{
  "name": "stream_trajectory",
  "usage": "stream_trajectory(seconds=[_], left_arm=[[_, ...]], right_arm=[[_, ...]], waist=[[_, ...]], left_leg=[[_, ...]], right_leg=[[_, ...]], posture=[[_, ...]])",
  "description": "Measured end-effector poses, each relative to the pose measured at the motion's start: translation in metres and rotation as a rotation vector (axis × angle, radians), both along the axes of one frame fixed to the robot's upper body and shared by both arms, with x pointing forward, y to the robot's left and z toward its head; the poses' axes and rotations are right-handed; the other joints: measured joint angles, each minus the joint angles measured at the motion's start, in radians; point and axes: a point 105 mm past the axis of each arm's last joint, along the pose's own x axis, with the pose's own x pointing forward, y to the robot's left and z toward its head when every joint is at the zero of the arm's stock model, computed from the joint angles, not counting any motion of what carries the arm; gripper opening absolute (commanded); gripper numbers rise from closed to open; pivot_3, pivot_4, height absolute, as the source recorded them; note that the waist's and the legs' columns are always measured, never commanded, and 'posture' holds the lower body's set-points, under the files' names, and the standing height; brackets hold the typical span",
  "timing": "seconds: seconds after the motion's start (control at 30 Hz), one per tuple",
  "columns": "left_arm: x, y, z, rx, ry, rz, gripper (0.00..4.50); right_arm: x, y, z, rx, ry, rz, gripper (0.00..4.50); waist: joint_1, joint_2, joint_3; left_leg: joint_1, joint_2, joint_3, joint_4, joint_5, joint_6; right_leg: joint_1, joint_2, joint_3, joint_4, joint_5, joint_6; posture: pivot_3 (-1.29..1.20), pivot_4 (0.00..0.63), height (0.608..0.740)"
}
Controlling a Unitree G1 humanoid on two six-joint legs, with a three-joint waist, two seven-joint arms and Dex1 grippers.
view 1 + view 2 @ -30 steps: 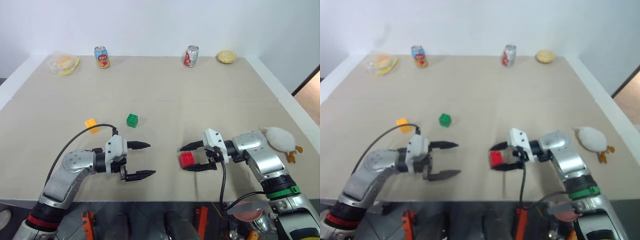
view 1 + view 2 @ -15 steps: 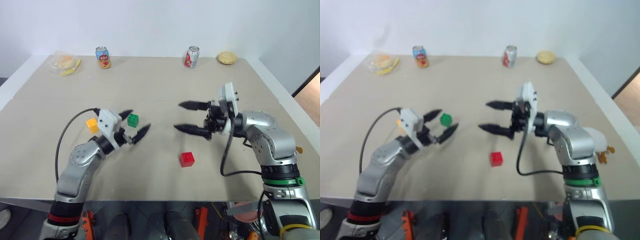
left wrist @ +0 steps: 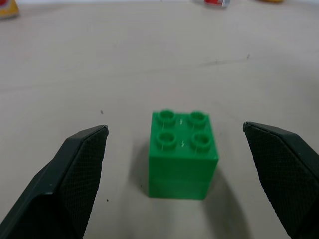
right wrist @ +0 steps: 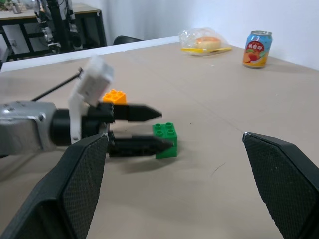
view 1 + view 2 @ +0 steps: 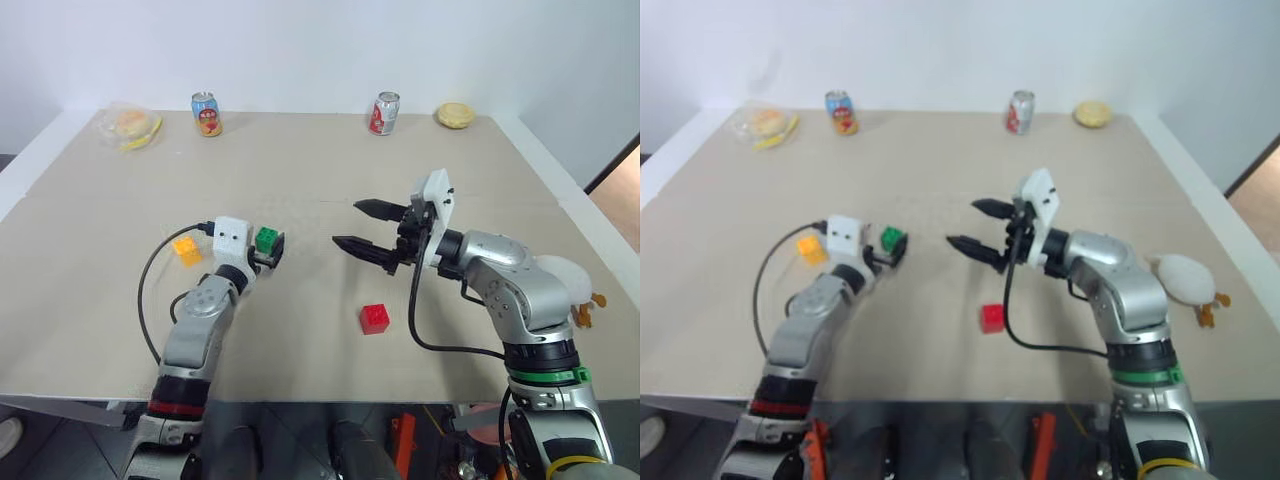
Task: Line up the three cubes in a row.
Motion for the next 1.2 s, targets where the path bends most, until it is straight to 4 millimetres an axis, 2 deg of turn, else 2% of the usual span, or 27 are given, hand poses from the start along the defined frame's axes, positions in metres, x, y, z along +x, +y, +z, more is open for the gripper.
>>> stream_trajectory(seconds=[0.2, 0.23, 0.27, 0.5, 0.67, 0.8, 0.9, 0.97, 1.07, 1.2], left_arm=[[0.004, -0.009, -0.008, 0.027, 0.028, -0.031, 4.50], [0.005, -0.011, -0.009, 0.029, 0.033, -0.040, 3.98], [0.006, -0.012, -0.011, 0.029, 0.039, -0.045, 3.76], [0.009, -0.014, -0.011, 0.030, 0.040, -0.037, 1.38], [0.009, -0.014, -0.011, 0.031, 0.037, -0.056, 1.35], [-0.004, -0.020, -0.004, 0.029, 0.010, -0.253, 1.35], [-0.030, -0.029, 0.010, 0.061, -0.048, -0.491, 1.35], [-0.063, -0.031, 0.013, 0.106, -0.064, -0.720, 1.35], [-0.097, -0.030, 0.006, 0.163, -0.035, -0.955, 1.35], [-0.118, -0.036, -0.006, 0.233, -0.013, -1.127, 1.35]], right_arm=[[-0.001, 0.000, 0.000, 0.002, -0.006, 0.004, 4.47], [-0.001, 0.000, 0.000, 0.002, -0.006, 0.005, 4.50], [-0.001, 0.000, -0.001, 0.002, -0.004, 0.005, 4.50], [-0.003, 0.001, -0.001, 0.001, -0.008, 0.010, 4.50], [-0.007, 0.001, -0.001, 0.000, -0.004, 0.038, 4.50], [-0.017, -0.009, 0.001, -0.025, 0.000, 0.093, 4.50], [-0.030, -0.019, 0.000, -0.077, 0.014, 0.149, 4.50], [-0.046, -0.029, -0.008, -0.165, 0.044, 0.211, 4.50], [-0.059, -0.038, -0.017, -0.240, 0.089, 0.265, 4.50], [-0.069, -0.035, -0.026, -0.276, 0.114, 0.325, 4.50]], waist=[[0.000, 0.000, 0.000], [0.000, 0.000, 0.000], [0.000, 0.000, 0.000], [0.000, 0.000, 0.000], [0.000, 0.000, 0.000], [0.000, 0.000, 0.000], [0.000, 0.000, 0.000], [-0.001, 0.000, 0.000], [-0.002, 0.001, 0.000], [-0.001, 0.000, 0.000]], left_leg=[[0.000, 0.000, 0.000, -0.002, 0.000, 0.000], [0.000, 0.000, 0.000, -0.002, 0.000, 0.000], [0.000, 0.000, 0.000, -0.002, 0.000, 0.000], [0.000, 0.000, 0.000, -0.002, 0.000, 0.000], [0.000, 0.000, 0.000, -0.002, 0.000, 0.000], [-0.001, 0.000, 0.000, -0.002, 0.000, 0.000], [-0.001, 0.000, 0.000, -0.004, -0.001, -0.001], [0.000, 0.001, 0.000, -0.005, -0.002, -0.002], [0.001, 0.001, 0.000, -0.005, -0.003, -0.002], [0.000, 0.001, 0.001, -0.001, -0.003, -0.001]], right_leg=[[0.000, 0.000, 0.000, 0.000, -0.001, 0.001], [0.000, 0.000, 0.000, 0.000, -0.001, 0.001], [0.000, 0.000, 0.000, 0.000, -0.001, 0.001], [0.000, 0.000, 0.000, 0.000, -0.001, 0.001], [0.000, 0.000, 0.000, 0.000, 0.000, 0.001], [-0.001, 0.000, 0.000, 0.000, -0.001, 0.000], [-0.002, 0.000, 0.000, 0.000, -0.003, -0.001], [-0.002, 0.000, 0.000, 0.000, -0.006, -0.002], [-0.002, 0.000, -0.001, 0.000, -0.009, -0.007], [-0.001, -0.002, -0.001, 0.000, -0.007, -0.006]], posture=[[0.00, 0.150, 0.733], [0.00, 0.150, 0.733], [0.00, 0.150, 0.733], [0.00, 0.150, 0.733], [0.00, 0.150, 0.733], [0.00, 0.150, 0.733], [0.00, 0.150, 0.733], [0.00, 0.150, 0.733], [0.00, 0.150, 0.733], [0.00, 0.150, 0.733]])
